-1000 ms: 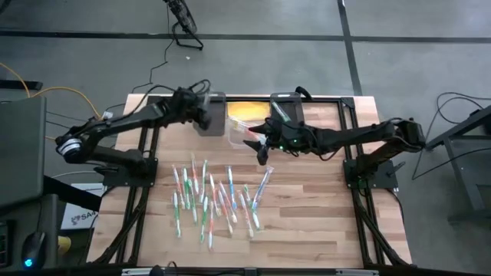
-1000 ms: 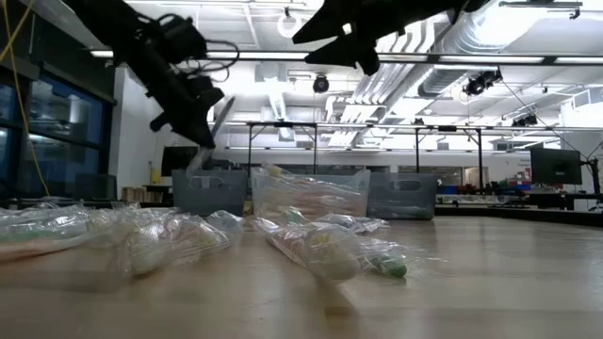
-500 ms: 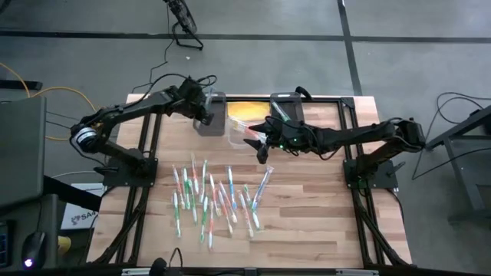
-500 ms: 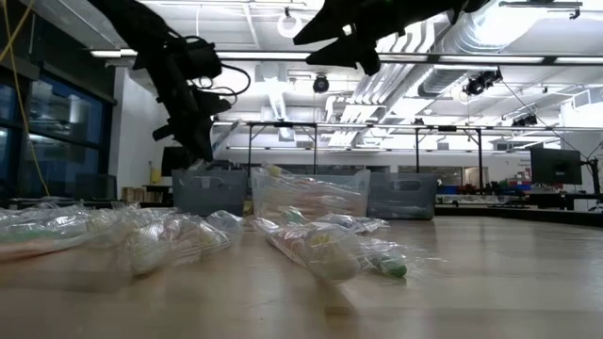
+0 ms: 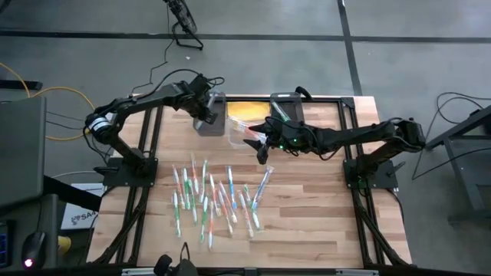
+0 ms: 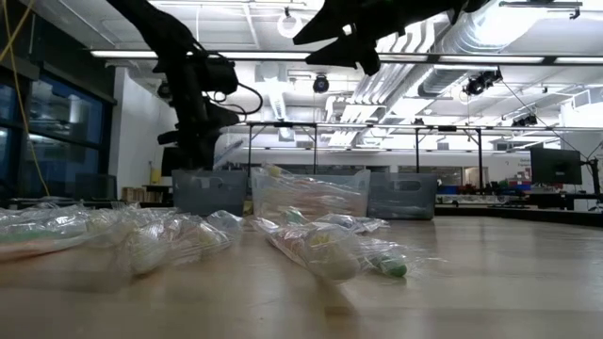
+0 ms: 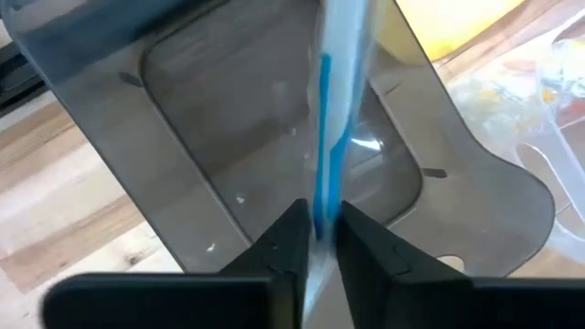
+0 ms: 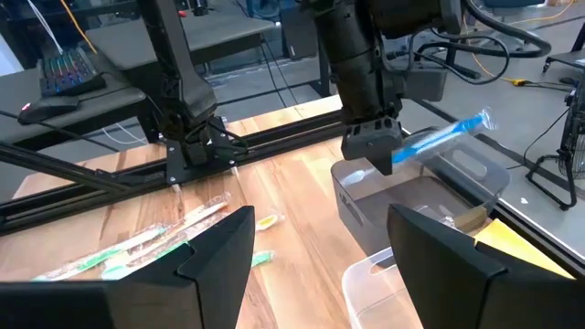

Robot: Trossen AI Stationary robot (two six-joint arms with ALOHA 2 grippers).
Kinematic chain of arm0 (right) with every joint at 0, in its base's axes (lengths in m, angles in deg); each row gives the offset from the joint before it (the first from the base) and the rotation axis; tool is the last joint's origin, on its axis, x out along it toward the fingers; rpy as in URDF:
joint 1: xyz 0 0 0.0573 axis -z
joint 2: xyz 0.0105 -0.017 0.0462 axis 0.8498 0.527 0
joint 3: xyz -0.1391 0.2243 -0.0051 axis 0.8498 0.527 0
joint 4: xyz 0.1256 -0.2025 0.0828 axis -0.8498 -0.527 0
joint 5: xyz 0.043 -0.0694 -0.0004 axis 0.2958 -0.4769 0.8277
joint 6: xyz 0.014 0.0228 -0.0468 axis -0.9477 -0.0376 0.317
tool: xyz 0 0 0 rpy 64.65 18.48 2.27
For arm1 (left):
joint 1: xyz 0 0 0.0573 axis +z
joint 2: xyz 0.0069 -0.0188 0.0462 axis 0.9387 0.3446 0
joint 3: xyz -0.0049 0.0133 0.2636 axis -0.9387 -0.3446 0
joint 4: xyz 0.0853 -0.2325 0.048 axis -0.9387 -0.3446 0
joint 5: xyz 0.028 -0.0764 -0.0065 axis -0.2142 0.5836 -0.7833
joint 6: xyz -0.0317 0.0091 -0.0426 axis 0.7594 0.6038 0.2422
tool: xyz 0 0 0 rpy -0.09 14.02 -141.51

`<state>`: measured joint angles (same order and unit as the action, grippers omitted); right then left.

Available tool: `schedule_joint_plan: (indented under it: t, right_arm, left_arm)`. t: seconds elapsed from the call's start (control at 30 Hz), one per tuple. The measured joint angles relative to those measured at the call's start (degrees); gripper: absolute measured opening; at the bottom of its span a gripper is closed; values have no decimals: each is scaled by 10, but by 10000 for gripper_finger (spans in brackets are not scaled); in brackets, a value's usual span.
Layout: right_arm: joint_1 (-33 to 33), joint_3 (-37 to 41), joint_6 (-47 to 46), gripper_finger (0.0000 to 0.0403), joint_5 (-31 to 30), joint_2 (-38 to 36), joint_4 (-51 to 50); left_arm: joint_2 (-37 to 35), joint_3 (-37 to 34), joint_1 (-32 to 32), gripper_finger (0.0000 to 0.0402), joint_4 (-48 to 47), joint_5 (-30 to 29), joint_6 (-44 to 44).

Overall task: Pick & Place Toothbrushes
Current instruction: Put the blue toothbrush into the left black bin

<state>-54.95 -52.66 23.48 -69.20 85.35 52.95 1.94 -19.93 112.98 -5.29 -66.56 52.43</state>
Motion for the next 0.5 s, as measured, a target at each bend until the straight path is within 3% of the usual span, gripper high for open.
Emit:
schedule_joint_plan:
  t: [0.23, 0.5]
  right_arm:
    - [0, 0, -3, 243, 0, 0, -16]
    - [-7, 0, -20, 243, 1, 0, -87]
  left_arm:
    - [-2, 0, 0, 105, 0, 0, -14]
    - [-5, 28, 0, 119, -22, 0, -62]
